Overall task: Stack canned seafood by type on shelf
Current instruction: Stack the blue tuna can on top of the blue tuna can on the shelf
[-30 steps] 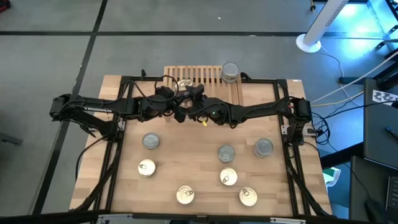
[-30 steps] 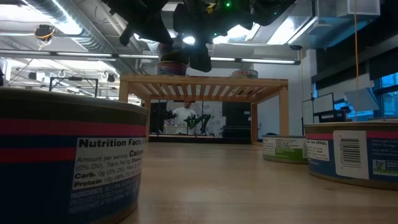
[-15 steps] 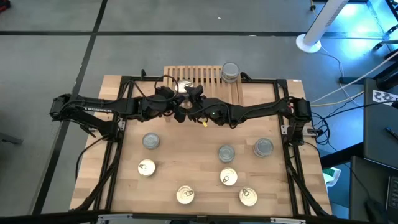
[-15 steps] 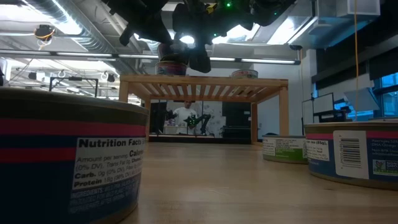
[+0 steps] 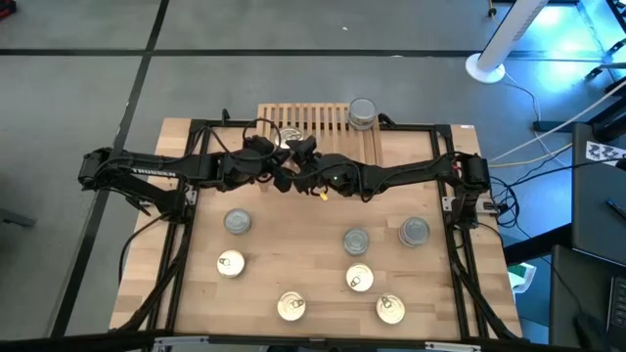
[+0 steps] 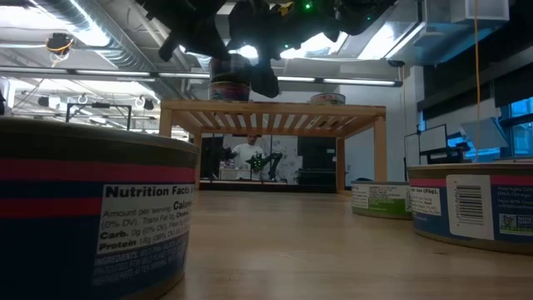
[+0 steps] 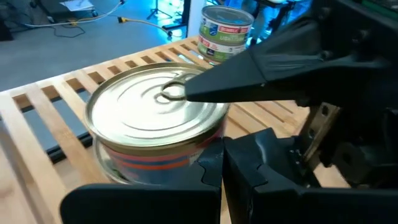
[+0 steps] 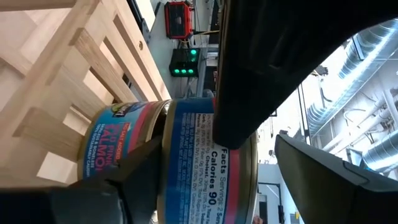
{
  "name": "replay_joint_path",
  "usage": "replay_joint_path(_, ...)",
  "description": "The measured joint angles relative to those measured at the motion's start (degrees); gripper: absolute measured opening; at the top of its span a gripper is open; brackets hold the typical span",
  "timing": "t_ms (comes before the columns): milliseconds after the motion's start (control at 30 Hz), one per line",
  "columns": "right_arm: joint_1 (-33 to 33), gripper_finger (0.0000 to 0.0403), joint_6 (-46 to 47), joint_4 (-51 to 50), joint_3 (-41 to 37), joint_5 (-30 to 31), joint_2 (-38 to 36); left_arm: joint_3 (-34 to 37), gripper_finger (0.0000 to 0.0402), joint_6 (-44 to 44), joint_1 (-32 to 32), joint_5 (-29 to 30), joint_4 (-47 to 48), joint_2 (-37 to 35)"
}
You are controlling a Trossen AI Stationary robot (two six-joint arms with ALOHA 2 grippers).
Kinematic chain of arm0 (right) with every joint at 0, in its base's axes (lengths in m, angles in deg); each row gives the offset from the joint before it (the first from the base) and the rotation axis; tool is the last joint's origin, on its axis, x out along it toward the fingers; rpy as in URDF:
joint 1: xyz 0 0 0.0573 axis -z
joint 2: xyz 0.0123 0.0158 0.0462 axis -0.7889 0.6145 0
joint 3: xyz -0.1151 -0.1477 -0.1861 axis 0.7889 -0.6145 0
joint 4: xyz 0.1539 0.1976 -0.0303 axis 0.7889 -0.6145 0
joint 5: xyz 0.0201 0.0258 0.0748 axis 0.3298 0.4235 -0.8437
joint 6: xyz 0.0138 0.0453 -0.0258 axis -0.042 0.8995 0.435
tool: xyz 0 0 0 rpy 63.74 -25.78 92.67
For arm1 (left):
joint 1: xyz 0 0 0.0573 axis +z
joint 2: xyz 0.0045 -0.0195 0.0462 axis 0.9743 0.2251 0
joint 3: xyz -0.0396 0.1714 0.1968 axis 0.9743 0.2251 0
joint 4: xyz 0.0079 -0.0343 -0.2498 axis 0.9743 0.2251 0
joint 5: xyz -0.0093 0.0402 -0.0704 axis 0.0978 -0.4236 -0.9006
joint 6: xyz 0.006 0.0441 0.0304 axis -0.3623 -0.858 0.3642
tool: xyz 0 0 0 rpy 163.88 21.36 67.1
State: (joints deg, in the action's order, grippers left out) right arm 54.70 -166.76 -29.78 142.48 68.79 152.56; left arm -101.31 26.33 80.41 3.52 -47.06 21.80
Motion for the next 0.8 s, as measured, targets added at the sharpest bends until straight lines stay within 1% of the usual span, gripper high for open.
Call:
replay_joint_path(233, 0.0, 0.0302, -0.02, 0.04, 0.0, 0.0, 0.0, 0.0, 0.0001, 0.04, 0.43, 1.91, 0.66, -0.01)
replay_joint_path(400, -0.02, 0.0302, -0.07, 0.02, 0.0, -1.03, 0.0, 0.0, 0.0001, 3.36, 0.87, 3.67, 4.69, -0.05)
replay_joint_path(500, -0.02, 0.0302, -0.04, 0.1, 0.02, -2.66, 0.0, 0.02, 0.0001, 4.44, 0.87, 3.78, 6.82, -0.05)
replay_joint_path(800, -0.13, 0.0302, -0.04, 0.2, 0.04, -4.7, -0.02, 0.02, 0.0001, 4.55, -0.07, 3.74, 7.05, -1.49)
